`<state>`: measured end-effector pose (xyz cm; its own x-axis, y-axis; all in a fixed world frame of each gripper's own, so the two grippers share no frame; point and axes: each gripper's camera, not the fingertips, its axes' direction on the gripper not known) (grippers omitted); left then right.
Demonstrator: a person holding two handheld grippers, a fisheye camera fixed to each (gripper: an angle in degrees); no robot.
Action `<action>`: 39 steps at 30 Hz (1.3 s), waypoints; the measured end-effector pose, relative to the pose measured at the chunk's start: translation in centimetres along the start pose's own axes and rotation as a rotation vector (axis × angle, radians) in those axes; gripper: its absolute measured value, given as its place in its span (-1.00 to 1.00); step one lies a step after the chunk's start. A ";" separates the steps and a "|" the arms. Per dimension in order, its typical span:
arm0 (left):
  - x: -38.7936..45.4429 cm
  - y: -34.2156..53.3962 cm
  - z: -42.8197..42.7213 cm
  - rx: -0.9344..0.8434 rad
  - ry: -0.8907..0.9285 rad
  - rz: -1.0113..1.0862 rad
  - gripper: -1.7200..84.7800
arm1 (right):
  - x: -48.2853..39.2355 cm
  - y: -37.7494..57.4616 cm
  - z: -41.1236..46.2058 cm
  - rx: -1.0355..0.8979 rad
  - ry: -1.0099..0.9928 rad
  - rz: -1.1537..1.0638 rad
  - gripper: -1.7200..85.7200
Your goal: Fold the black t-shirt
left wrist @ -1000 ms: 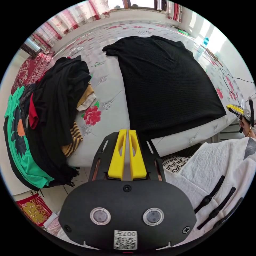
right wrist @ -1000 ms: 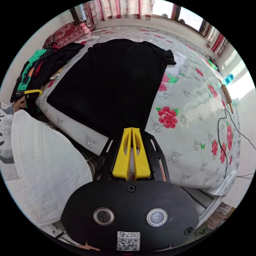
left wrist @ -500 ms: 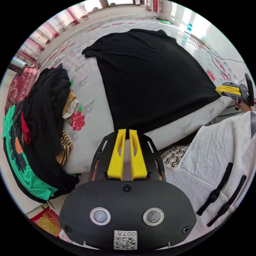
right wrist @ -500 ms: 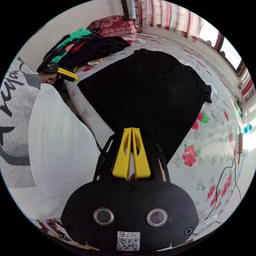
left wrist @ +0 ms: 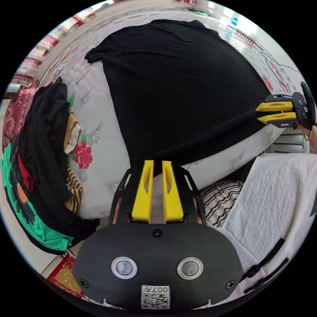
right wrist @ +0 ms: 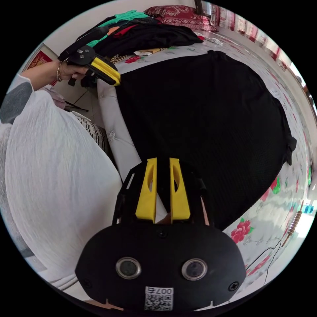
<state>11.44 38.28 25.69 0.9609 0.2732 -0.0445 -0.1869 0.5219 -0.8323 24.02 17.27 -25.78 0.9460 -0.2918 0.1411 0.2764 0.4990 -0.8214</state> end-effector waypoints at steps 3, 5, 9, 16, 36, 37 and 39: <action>0.3 -0.3 0.4 0.001 -0.002 -0.011 -0.86 | 0.3 0.2 0.1 0.015 0.039 0.036 -0.96; 0.4 -0.4 0.6 0.003 -0.005 -0.023 -0.88 | 1.0 0.4 -0.1 0.032 0.017 0.069 -0.96; 0.3 -1.0 1.1 -0.004 -0.007 -0.043 -0.89 | 3.1 0.5 -0.2 0.066 -0.030 0.156 -0.97; -0.3 -2.5 1.9 -0.045 0.014 -0.056 -0.93 | 4.9 1.8 -0.7 0.100 0.049 0.287 -0.97; -4.2 -6.1 2.0 -0.100 0.127 0.035 -0.98 | 6.3 0.1 4.0 0.021 -0.014 0.353 -0.96; -4.3 -6.1 1.9 -0.100 0.130 0.039 -0.98 | 6.2 0.3 3.9 0.033 -0.018 0.342 -0.96; -4.8 -5.8 1.7 -0.088 0.143 0.049 -0.98 | 6.0 0.4 4.1 0.026 -0.010 0.321 -0.95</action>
<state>7.53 35.33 31.70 0.9716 0.1754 -0.1589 -0.2214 0.4362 -0.8722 30.52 19.07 -22.94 0.9872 -0.1082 -0.1170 -0.0320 0.5845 -0.8107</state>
